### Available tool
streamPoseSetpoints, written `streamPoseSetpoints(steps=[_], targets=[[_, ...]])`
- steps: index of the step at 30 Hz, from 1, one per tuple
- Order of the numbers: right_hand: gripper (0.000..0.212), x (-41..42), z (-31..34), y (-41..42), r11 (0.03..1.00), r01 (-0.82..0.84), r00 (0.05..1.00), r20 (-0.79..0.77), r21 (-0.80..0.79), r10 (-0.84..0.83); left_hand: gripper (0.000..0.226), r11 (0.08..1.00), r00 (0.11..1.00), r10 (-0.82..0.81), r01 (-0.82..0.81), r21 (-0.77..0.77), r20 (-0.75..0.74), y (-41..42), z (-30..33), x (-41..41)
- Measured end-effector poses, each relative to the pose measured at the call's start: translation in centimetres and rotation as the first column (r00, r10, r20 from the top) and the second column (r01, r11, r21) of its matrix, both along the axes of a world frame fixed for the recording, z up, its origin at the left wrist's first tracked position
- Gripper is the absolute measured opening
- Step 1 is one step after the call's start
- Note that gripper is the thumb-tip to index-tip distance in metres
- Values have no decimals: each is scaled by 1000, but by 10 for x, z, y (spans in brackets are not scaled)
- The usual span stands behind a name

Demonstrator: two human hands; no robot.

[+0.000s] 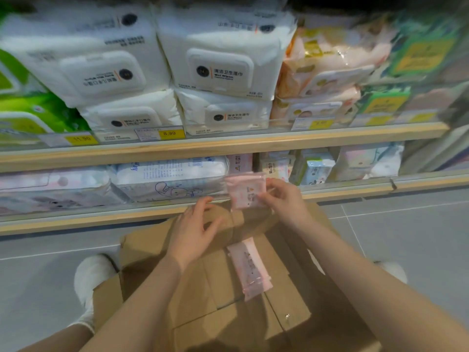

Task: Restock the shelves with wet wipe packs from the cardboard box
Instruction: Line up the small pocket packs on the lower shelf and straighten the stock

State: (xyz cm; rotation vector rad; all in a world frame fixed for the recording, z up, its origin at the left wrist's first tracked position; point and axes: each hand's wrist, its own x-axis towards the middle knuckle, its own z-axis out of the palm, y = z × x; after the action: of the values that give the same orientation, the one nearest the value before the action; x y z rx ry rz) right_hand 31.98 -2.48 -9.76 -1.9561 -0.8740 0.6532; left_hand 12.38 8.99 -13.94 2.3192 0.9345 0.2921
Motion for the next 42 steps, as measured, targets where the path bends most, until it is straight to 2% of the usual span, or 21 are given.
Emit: streamPoseSetpoints(steps=[1, 3, 5, 11, 15, 18, 22, 26, 30, 33, 37, 40, 42], targets=[[11, 6, 0, 4, 999, 38, 998, 40, 18, -38, 57, 993, 989, -73, 84, 83, -130, 6, -10, -8], [12, 17, -3, 16, 995, 96, 989, 110, 39, -100, 68, 967, 920, -188, 234, 96, -343, 13, -31, -20], [18, 25, -9, 30, 991, 131, 977, 162, 38, -136, 67, 953, 888, -235, 291, 88, -396, 14, -46, -25], [25, 42, -55, 79, 979, 162, 982, 122, -127, -147, 49, 913, 948, -189, 266, 310, -256, 11, -61, -26], [29, 50, -77, 103, 966, 182, 983, 64, -182, -173, 48, 897, 947, -188, 274, 346, -262, 13, -66, -27], [33, 55, -91, 106, 958, 160, 985, 97, -239, -141, 48, 893, 937, -185, 286, 348, -296, 13, -66, -26], [42, 49, -83, 93, 967, 149, 988, 79, -205, -136, 47, 904, 932, -186, 286, 318, -311, 13, -63, -25], [37, 25, -47, 64, 985, 137, 990, 61, -106, -131, 48, 913, 927, -188, 287, 290, -325, 9, -55, -27], [24, -18, -19, 5, 998, 66, 993, 93, 22, -67, 44, 935, 977, -154, 192, 297, -148, -4, -44, -32], [14, -46, -25, -45, 1000, 2, 999, 39, -26, -1, 41, 910, 972, -220, 234, 342, -80, -34, -44, -41], [14, -61, -63, -90, 984, 57, 996, -63, -168, -68, 61, 887, 891, -324, 402, 225, -318, -66, -69, -55], [11, -64, -94, -104, 940, 143, 978, -101, -310, -182, 75, 924, 811, -305, 379, 52, -499, -71, -90, -68], [10, -66, -111, -106, 909, 174, 969, -97, -379, -226, 74, 939, 782, -295, 345, -12, -549, -69, -105, -78]])
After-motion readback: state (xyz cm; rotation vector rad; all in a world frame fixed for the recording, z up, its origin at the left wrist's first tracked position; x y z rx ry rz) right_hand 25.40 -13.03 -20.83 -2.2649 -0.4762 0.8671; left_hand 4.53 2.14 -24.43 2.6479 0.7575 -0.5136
